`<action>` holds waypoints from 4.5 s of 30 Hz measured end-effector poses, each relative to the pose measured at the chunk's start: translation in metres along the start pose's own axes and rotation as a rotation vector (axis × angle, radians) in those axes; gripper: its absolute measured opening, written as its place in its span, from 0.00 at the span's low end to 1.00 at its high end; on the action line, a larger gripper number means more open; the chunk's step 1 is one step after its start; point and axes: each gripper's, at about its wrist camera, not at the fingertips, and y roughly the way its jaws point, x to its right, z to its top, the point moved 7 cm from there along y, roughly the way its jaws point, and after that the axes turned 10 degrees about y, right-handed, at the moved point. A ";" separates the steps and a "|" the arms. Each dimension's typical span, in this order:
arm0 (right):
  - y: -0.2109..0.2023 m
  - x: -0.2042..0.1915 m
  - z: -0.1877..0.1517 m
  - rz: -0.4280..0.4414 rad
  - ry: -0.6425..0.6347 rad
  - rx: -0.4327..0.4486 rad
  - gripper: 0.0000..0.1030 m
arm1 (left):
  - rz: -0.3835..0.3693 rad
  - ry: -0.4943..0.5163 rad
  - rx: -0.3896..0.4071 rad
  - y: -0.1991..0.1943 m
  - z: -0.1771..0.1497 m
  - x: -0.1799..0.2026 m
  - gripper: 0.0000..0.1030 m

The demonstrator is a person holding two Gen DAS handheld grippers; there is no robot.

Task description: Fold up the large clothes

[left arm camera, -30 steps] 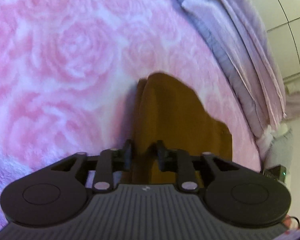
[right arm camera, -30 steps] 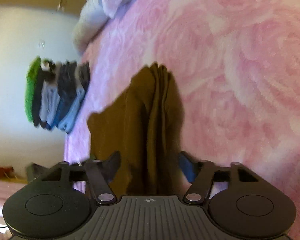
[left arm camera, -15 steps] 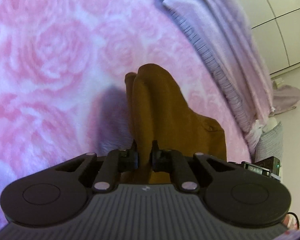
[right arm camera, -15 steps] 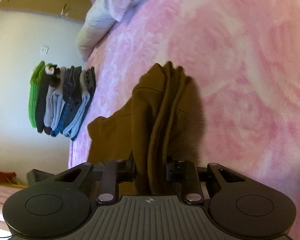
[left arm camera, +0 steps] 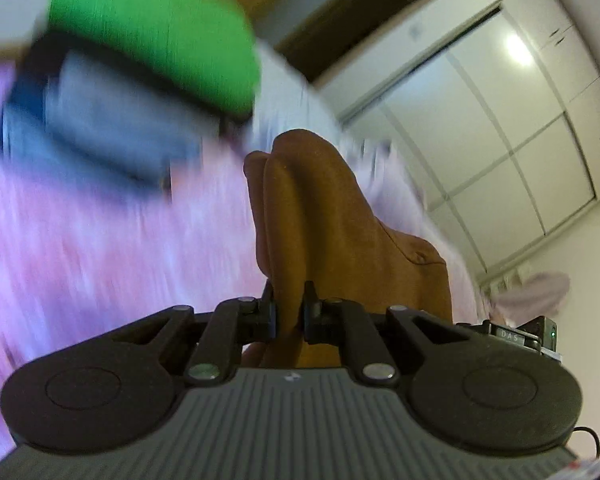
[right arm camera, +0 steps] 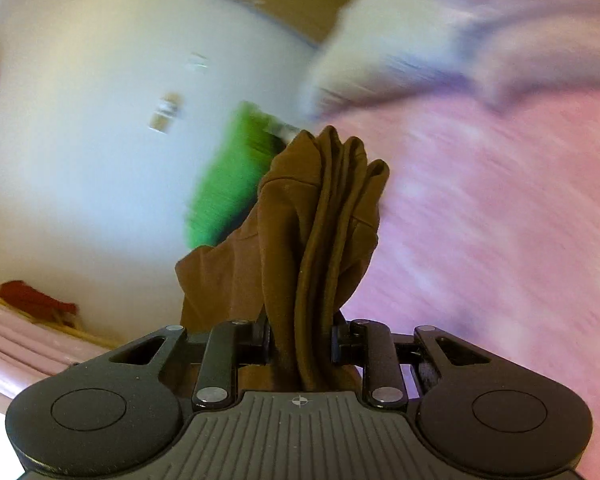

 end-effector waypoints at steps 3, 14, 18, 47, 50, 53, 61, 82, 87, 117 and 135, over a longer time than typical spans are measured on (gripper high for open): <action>0.064 -0.074 0.038 0.049 -0.079 0.007 0.21 | 0.036 0.038 0.082 -0.014 0.091 -0.028 0.08; 0.272 -0.205 0.164 -0.001 -0.205 -0.072 0.22 | 0.115 -0.035 0.174 0.022 0.273 -0.139 0.08; 0.306 -0.189 0.174 -0.056 -0.188 -0.103 0.22 | 0.119 -0.101 0.141 0.050 0.274 -0.173 0.08; 0.397 -0.136 0.161 -0.464 -0.785 0.310 0.09 | 0.595 0.297 0.107 0.164 0.297 -0.187 0.18; 0.371 -0.150 0.164 -0.413 -0.734 0.361 0.09 | 0.614 0.348 0.115 0.152 0.297 -0.176 0.16; 0.332 -0.167 0.149 -0.358 -0.729 0.396 0.09 | 0.554 0.357 0.145 0.117 0.289 -0.151 0.17; 0.305 -0.159 0.065 -0.384 -0.848 0.335 0.09 | 0.531 0.456 0.084 0.093 0.214 -0.102 0.17; 0.181 -0.192 -0.036 -0.343 -0.728 0.236 0.67 | 0.652 0.337 0.011 -0.040 0.127 -0.014 0.47; 0.127 -0.197 -0.086 -0.367 -0.702 0.173 0.68 | 0.649 0.328 -0.011 -0.086 0.076 0.029 0.59; 0.040 -0.179 -0.186 -0.396 -0.722 0.060 0.68 | 0.682 0.294 -0.016 -0.161 -0.037 0.103 0.65; 0.033 -0.173 -0.170 -0.411 -0.711 0.080 0.68 | 0.669 0.319 -0.023 -0.147 -0.031 0.111 0.68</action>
